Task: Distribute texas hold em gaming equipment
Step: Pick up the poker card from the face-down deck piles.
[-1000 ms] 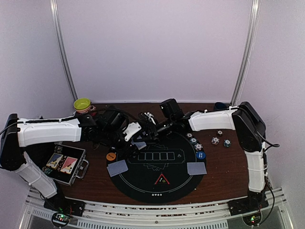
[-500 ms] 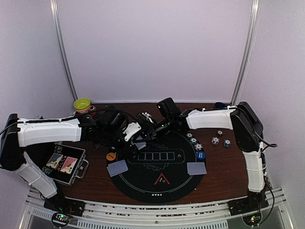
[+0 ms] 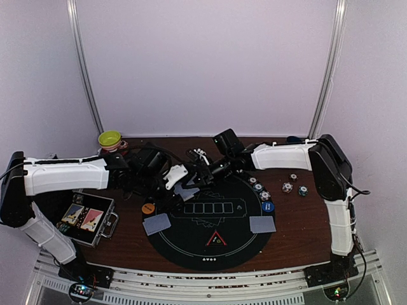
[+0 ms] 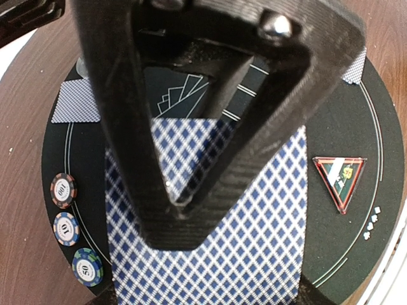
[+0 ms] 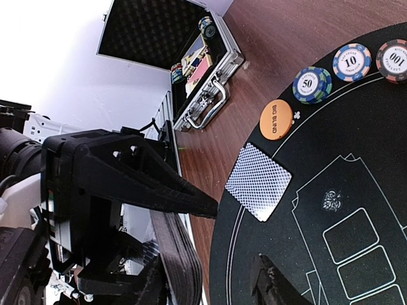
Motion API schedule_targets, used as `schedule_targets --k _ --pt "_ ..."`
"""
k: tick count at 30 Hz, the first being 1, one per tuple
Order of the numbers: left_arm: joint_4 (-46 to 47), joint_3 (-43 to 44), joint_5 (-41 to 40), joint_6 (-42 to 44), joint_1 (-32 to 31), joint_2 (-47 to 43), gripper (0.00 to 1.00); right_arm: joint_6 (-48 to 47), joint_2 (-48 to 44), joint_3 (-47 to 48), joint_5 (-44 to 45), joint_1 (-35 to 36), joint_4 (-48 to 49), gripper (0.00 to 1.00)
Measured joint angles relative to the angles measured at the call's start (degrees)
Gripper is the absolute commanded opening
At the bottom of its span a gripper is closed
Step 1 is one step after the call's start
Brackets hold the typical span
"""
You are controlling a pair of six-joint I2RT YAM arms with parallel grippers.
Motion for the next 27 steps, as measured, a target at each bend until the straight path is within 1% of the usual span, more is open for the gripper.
schedule_targets --k 10,14,17,23,27 --pt "0.66 0.00 0.02 0.22 0.00 0.00 0.64 0.15 -2.51 -0.02 -0.96 -2.47 -1.36 0.47" --pt "0.66 0.00 0.04 0.22 0.00 0.00 0.64 0.37 -3.45 -0.04 -1.44 -3.26 -1.29 0.43" --pt "0.66 0.00 0.04 0.22 0.00 0.00 0.64 0.63 -3.50 -0.13 -1.95 -3.28 -1.27 0.38" --pt "0.66 0.00 0.04 0.24 0.00 0.00 0.64 1.84 -3.50 -0.22 -3.08 -3.19 -0.39 0.34" --pt "0.66 0.00 0.07 0.24 0.00 0.00 0.64 1.95 -3.50 -0.22 -3.52 -2.84 -0.26 0.29"
